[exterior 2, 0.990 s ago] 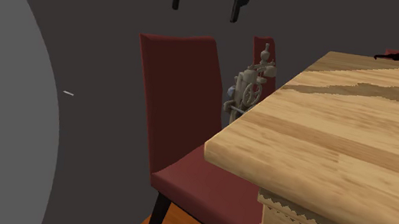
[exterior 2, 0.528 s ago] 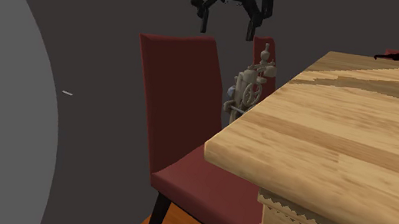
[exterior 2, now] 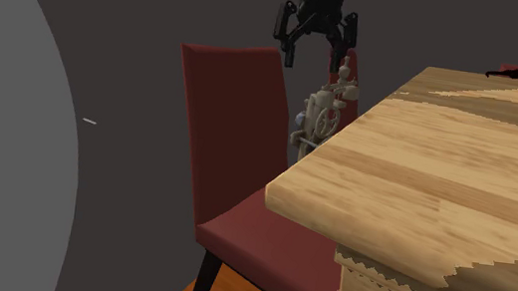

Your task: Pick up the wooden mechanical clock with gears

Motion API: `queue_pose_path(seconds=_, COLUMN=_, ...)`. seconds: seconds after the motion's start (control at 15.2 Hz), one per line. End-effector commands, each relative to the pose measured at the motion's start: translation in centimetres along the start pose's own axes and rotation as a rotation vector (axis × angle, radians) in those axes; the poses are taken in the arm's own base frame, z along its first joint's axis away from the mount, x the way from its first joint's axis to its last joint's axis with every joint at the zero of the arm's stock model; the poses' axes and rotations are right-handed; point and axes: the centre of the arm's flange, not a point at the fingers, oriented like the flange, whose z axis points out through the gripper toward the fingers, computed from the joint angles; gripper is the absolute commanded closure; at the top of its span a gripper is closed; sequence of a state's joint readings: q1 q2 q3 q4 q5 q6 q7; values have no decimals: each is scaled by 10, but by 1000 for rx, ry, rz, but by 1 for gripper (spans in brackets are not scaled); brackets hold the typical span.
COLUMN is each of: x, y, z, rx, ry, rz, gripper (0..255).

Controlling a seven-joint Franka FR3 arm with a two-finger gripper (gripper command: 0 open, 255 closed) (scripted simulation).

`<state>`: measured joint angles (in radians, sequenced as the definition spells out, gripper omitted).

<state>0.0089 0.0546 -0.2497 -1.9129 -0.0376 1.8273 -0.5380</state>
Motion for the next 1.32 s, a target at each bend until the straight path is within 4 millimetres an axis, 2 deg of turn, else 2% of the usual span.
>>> queue_pose_path(seconds=0.0, x=22, y=15, z=6, rx=-15, ry=-5, rz=-40, gripper=0)
queue_pose_path(seconds=0.73, x=140, y=77, z=36, rx=-88, ry=-31, rz=-237, gripper=0)
queue_pose_path(seconds=1.25, x=146, y=78, z=75, rx=-88, ry=-31, rz=-237, gripper=0)
